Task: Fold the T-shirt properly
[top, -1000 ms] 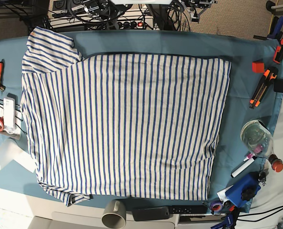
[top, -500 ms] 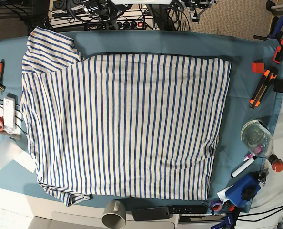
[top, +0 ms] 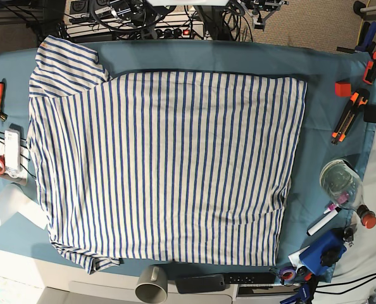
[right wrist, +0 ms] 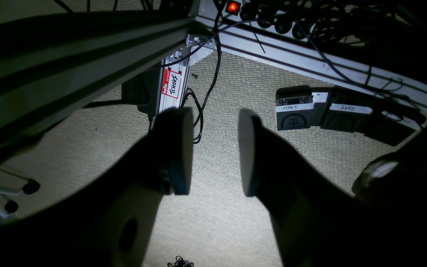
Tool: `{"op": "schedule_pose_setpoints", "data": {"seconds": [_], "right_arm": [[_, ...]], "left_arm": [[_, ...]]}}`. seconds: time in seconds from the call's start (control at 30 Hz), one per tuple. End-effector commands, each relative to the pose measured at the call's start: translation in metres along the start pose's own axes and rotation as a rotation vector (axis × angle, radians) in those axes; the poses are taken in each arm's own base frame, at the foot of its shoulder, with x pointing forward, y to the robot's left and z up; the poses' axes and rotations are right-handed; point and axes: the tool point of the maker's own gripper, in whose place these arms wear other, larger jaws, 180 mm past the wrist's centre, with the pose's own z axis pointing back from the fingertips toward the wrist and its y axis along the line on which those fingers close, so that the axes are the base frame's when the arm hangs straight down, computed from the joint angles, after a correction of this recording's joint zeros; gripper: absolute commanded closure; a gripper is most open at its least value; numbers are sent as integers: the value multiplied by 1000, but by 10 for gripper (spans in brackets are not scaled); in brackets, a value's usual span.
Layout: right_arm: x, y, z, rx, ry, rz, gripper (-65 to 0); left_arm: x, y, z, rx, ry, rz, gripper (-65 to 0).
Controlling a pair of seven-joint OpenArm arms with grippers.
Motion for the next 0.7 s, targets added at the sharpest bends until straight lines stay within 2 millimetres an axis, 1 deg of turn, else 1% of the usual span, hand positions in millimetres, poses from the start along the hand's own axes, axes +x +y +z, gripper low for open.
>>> {"op": "schedule_pose_setpoints", "data": {"seconds": [0.0, 0.07, 0.13, 0.23, 0.3, 0.43, 0.53, 0.67], "right_arm": [[2, -1, 1, 5, -9, -3, -211], [-1, -1, 1, 5, 10, -3, -211], [-8, -1, 1, 5, 46, -3, -211], [-21, -6, 3, -3, 106, -1, -211], [-29, -12, 6, -13, 124, -1, -211], [-42, -30, 14, -42, 105, 12, -211], [-47, -43, 25, -64, 45, 38, -211], [-55, -52, 42, -80, 8, 85, -211]], "left_arm": [[-2, -2, 0, -5, 2, -3, 0], [-2, -2, 0, -4, 2, -3, 0], [-7, -2, 0, -4, 12, -2, 0], [-20, 6, 1, 6, 31, 0, 0], [-31, 11, 2, 10, 44, 39, 0], [-46, 31, 7, 32, 35, 126, 0], [-51, 49, 13, 53, 8, 164, 0], [-53, 67, 23, 76, -30, 172, 0]]}}
